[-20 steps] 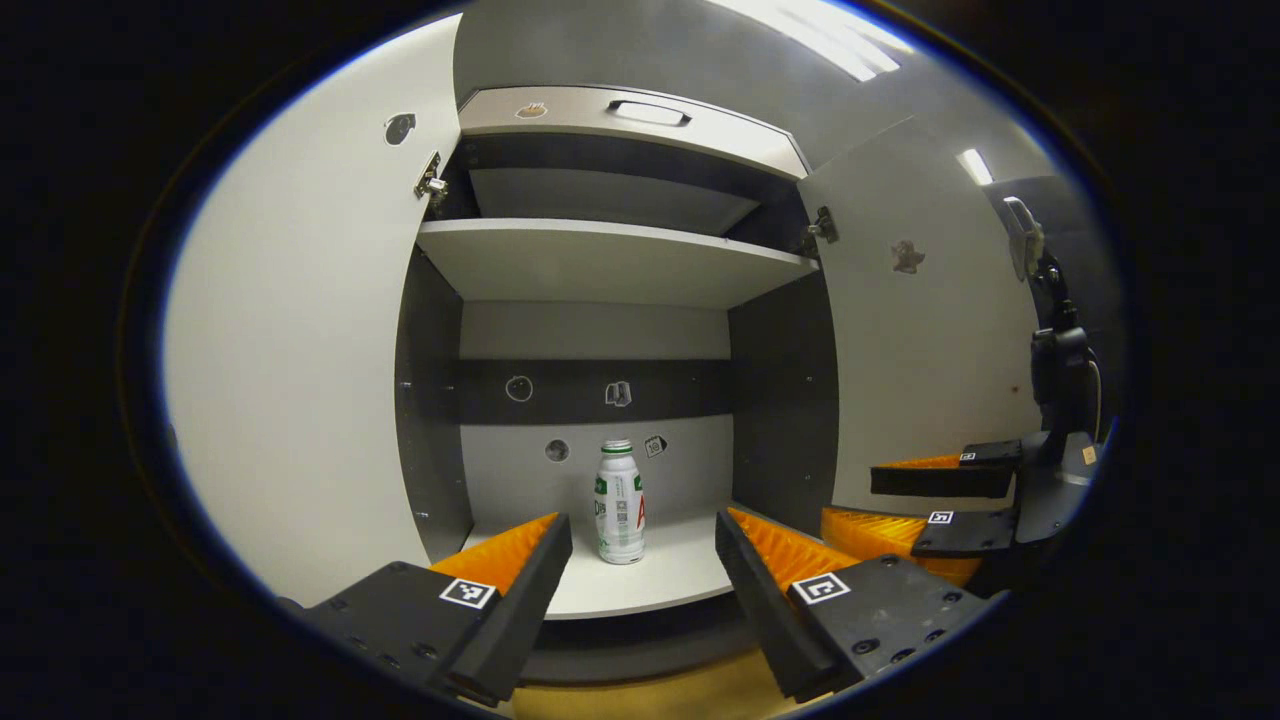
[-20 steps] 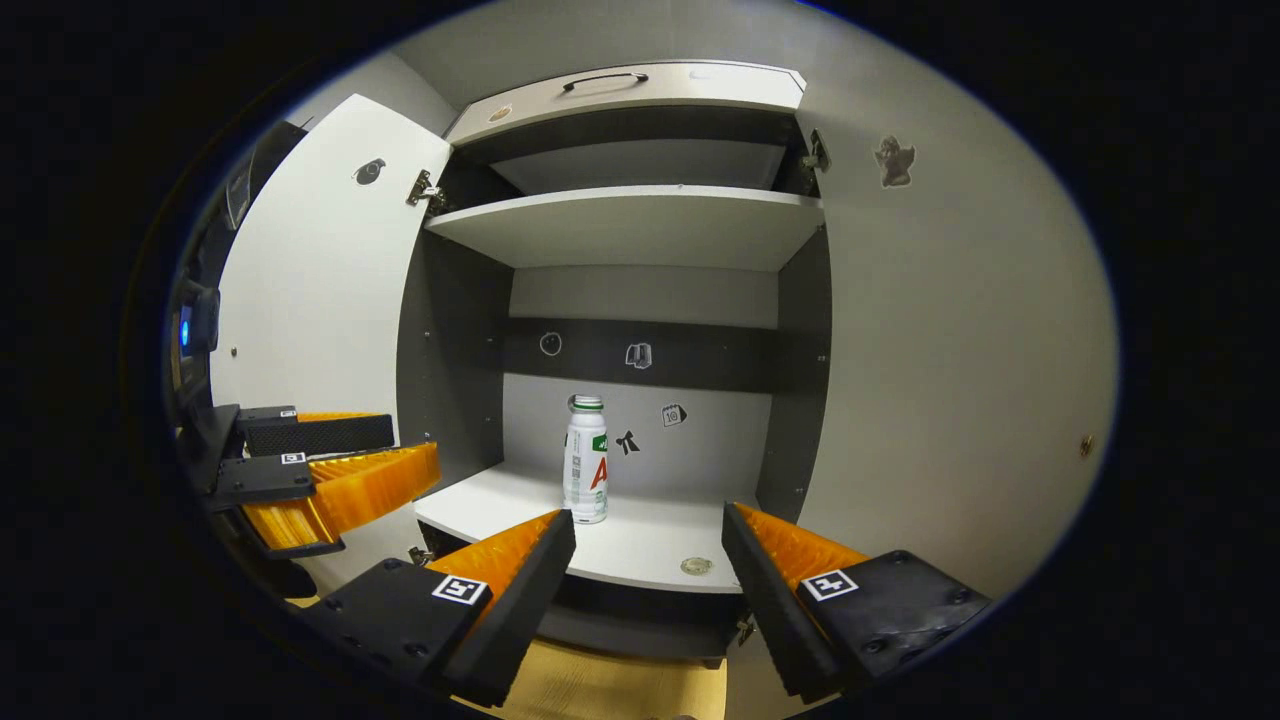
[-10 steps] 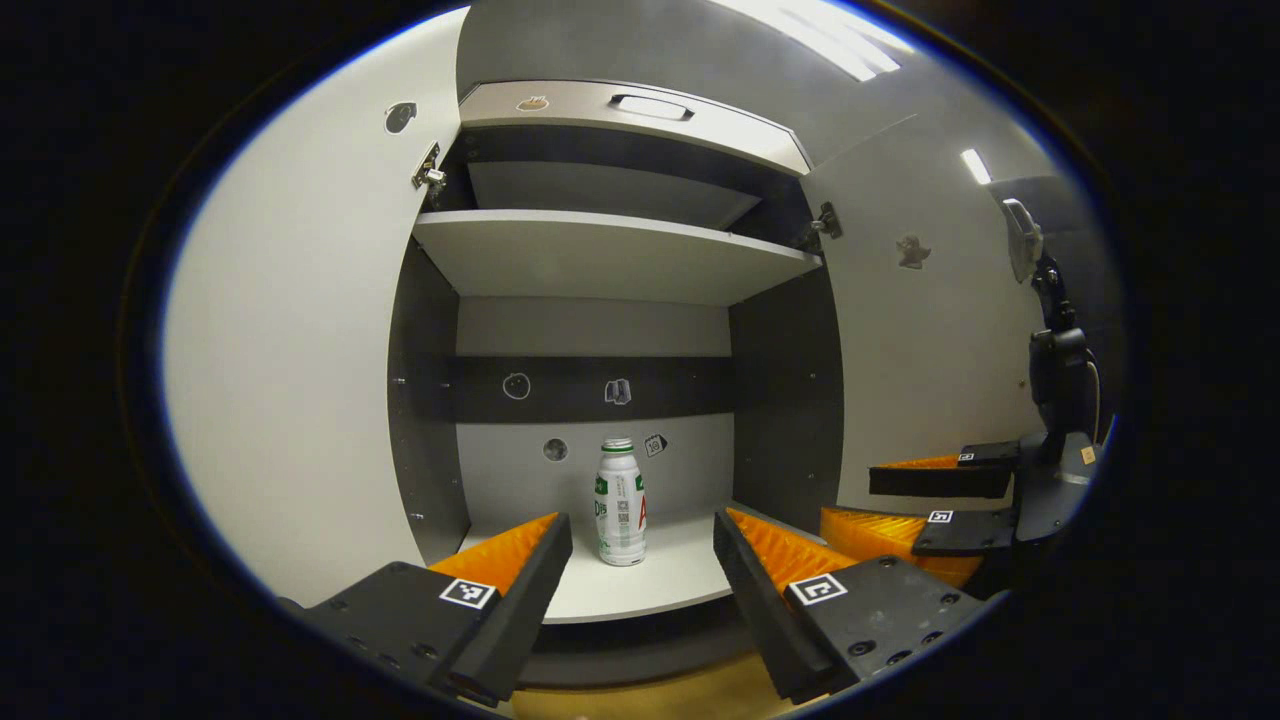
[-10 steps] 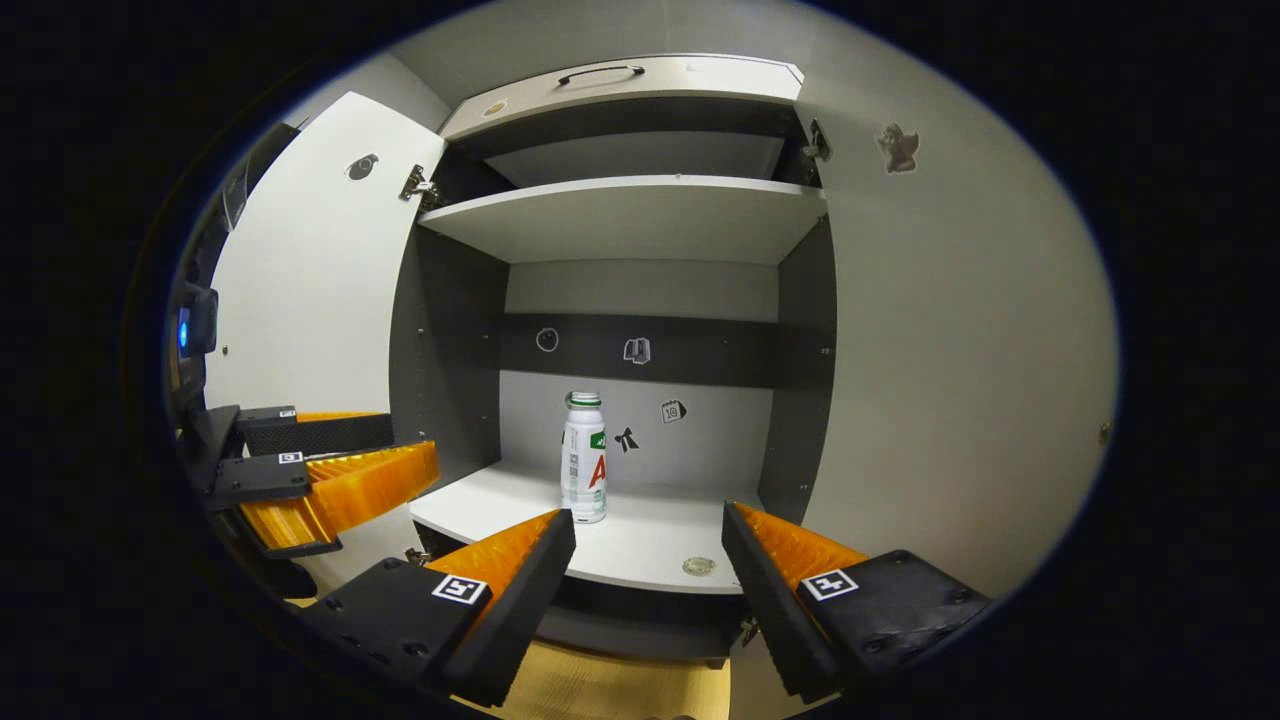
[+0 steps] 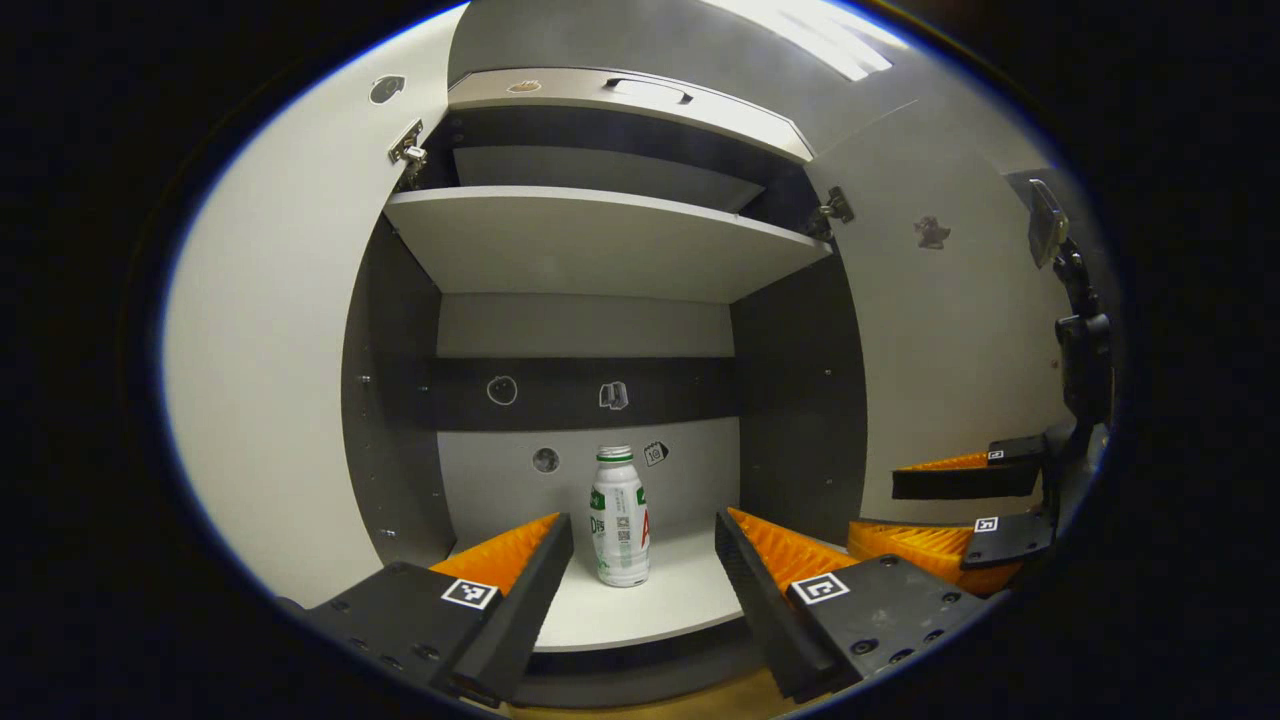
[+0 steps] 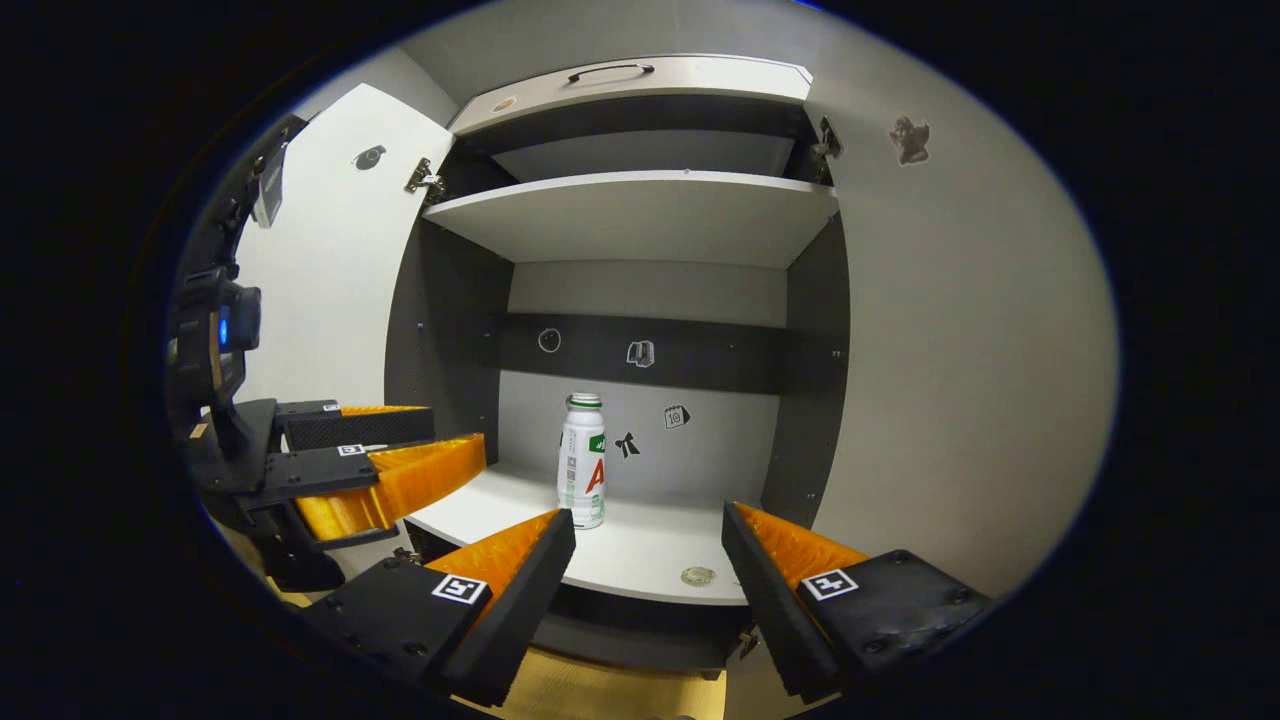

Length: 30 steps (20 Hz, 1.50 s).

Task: Grasp the bottle in the cabinet with the left hand and place it on the coaster, then close the right door with the right hand and the left door with the left hand.

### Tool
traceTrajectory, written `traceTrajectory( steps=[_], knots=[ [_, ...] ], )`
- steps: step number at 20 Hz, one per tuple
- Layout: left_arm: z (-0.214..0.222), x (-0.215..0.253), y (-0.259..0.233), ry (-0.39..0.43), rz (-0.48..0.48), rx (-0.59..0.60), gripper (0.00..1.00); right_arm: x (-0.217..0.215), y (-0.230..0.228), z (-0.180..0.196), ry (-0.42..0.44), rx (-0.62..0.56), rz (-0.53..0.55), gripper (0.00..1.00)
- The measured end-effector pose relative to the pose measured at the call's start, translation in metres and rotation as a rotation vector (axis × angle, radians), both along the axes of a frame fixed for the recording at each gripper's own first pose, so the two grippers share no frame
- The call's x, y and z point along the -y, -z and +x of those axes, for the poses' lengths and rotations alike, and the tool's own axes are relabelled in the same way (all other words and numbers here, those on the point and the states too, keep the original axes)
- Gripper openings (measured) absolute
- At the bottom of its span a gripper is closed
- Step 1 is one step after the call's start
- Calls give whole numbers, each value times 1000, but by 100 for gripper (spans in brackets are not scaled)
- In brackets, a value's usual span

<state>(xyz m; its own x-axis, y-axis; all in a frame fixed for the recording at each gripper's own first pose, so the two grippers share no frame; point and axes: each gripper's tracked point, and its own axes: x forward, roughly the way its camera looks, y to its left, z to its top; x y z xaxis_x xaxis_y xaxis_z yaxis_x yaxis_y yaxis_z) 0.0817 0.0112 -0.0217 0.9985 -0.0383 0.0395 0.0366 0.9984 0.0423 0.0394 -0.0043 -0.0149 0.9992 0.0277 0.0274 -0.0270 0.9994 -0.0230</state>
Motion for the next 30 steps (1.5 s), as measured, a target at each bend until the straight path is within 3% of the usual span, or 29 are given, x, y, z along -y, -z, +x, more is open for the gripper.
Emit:
traceTrajectory(
  steps=[10, 15, 30],
  knots=[
    [87, -2, 40, 47, -2, -44, 91, 1, 14, 34, -43, 8, -4, 98],
    [122, -17, 51, 0, 65, -46, 90, -10, 33, 53, -91, -34, -7, 98],
    [175, -29, 73, 11, -25, -68, 86, -1, 62, 86, -97, -108, 7, 98]
  ],
)
